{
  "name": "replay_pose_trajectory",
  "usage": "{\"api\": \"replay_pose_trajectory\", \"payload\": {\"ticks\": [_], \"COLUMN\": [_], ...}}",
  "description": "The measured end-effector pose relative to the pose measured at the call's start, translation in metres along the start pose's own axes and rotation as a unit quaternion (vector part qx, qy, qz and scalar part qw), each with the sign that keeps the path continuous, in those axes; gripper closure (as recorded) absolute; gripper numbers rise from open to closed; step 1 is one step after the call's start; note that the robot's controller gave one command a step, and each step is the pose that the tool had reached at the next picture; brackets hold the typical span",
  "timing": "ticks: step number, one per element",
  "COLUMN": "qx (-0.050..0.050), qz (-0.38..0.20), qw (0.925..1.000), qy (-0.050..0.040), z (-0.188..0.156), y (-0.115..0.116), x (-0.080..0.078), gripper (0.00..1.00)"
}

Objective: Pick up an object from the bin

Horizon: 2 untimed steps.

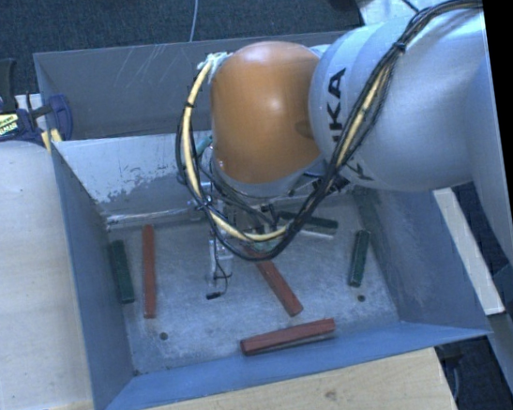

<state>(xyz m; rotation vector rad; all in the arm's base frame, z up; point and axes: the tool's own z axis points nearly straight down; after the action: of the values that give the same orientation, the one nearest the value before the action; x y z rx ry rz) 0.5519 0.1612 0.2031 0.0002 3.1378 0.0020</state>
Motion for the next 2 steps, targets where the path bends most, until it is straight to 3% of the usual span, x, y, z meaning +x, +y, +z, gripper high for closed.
{"api": "replay_pose_trajectory", "payload": {"ticks": [1, 2], "qx": [-0.001, -0.001], "qz": [0.016, -0.062], "qw": [0.9999, 0.9981], "qy": [-0.0029, 0.0018], "z": [0.052, 0.072], "y": [0.071, 0.091], "x": [-0.035, -0.038], "gripper": [0.00, 0.00]}}
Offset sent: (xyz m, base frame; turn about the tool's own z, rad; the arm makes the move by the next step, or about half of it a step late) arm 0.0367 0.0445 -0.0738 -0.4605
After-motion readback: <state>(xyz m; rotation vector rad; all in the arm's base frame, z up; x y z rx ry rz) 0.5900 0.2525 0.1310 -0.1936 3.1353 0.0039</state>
